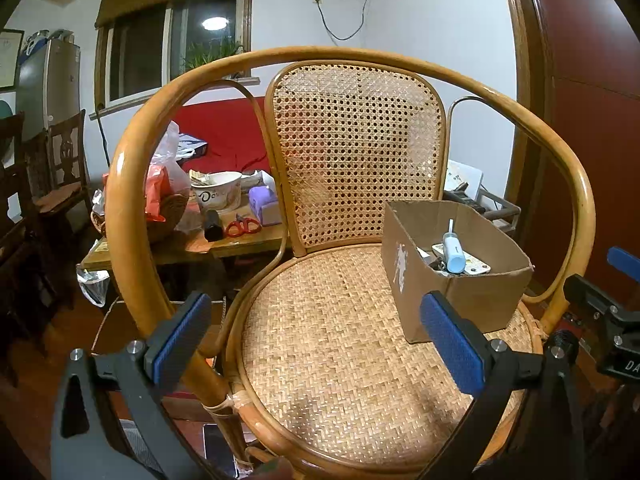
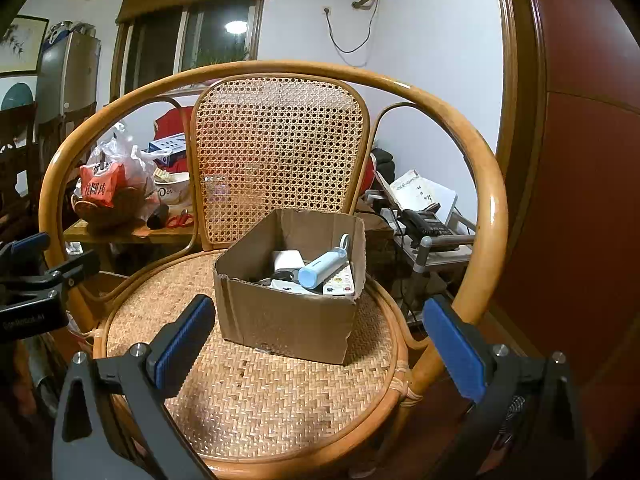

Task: Organize rigid objects

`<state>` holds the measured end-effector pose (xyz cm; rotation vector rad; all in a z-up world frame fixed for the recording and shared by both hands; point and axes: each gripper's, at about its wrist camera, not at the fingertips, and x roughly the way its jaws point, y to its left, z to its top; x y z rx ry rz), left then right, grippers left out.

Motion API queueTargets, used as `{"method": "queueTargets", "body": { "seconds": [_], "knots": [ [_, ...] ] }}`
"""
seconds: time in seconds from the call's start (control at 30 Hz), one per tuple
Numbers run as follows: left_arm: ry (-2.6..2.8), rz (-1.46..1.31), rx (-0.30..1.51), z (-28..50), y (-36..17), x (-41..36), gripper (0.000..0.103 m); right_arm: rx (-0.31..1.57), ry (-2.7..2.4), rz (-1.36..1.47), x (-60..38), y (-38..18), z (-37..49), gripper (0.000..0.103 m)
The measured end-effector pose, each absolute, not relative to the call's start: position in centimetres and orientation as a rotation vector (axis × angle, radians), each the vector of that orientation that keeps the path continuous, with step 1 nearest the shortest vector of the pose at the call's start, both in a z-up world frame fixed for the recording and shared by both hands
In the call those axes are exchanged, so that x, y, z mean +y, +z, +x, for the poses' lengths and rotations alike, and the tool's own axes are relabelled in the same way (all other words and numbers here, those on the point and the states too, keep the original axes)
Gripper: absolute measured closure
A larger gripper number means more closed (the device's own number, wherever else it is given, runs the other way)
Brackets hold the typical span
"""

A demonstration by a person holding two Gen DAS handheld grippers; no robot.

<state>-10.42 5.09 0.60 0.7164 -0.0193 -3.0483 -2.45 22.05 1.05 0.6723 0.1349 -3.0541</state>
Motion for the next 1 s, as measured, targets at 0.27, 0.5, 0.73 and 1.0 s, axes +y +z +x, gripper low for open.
{"method": "queueTargets", "body": {
  "seconds": [0.27,0.5,0.73,1.0],
  "knots": [
    [-3.05,0.721,-0.024,-10.45,0.55,5.29,0.0,0.138,-3.053,0.68,22.04,1.01,-2.44,0.0],
    [-3.05,0.722,-0.025,-10.46,0.57,5.5,0.0,0.143,-3.054,0.681,22.07,0.98,-2.45,0.0],
    [-3.048,0.725,-0.027,-10.41,0.62,5.53,0.0,0.146,-3.053,0.685,22.12,0.88,-2.47,0.0],
    [-3.038,0.731,-0.029,-10.5,0.56,5.45,0.0,0.149,-3.051,0.689,22.06,0.8,-2.53,0.0]
  ]
}}
